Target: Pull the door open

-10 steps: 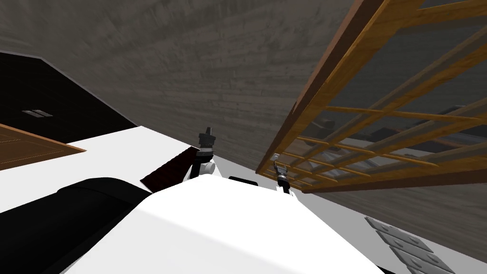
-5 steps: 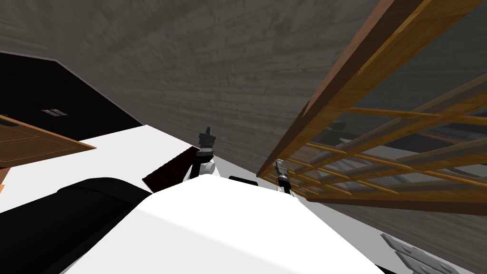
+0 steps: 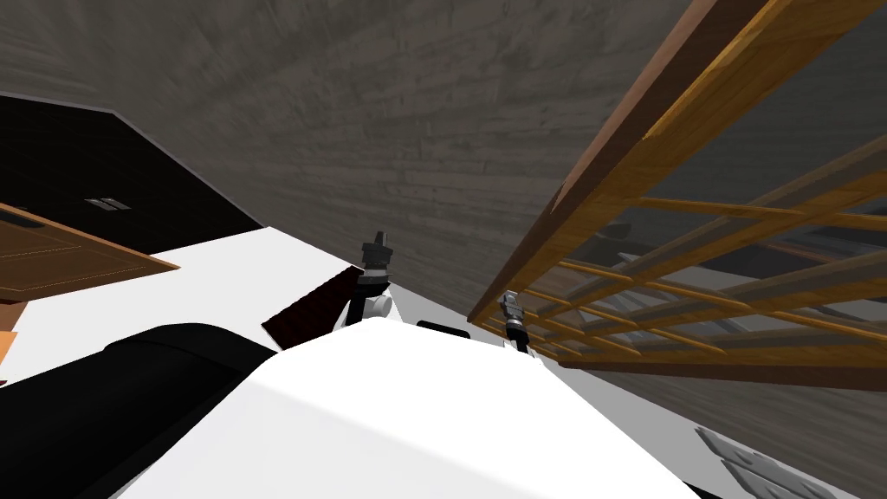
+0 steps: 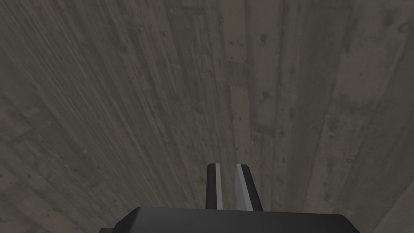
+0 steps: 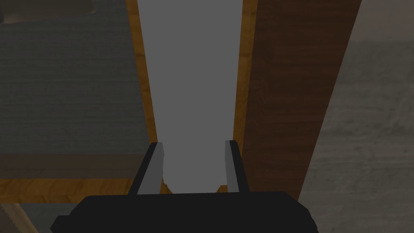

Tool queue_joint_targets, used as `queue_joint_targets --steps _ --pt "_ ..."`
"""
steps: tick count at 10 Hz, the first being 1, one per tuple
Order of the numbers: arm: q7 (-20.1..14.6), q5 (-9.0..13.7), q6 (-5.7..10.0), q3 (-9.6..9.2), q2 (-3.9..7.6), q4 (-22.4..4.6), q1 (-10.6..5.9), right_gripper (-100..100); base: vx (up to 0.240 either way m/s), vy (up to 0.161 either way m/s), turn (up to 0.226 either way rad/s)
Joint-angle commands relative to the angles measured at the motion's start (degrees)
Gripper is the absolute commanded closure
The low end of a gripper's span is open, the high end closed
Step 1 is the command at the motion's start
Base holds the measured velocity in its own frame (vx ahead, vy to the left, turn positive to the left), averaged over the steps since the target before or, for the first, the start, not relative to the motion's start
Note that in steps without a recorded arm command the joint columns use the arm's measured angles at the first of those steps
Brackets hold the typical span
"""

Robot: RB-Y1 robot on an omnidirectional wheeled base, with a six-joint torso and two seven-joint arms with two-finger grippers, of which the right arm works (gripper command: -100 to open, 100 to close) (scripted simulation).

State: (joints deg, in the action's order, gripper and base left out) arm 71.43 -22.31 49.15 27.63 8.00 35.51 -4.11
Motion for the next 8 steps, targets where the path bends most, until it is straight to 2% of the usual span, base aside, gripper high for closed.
queue_joint_targets --steps 1,3,8 --pt "-2.1 0.5 -0.03 0.03 0.21 0.0 0.23 100 -0.023 -0.008 0.046" --pt "-3.5 0.9 -0.04 0.05 0.35 -0.1 0.39 100 -0.041 -0.014 0.034" --pt "-10.2 2.5 -0.08 -0.12 0.77 -0.1 0.84 100 -0.038 -0.005 0.04"
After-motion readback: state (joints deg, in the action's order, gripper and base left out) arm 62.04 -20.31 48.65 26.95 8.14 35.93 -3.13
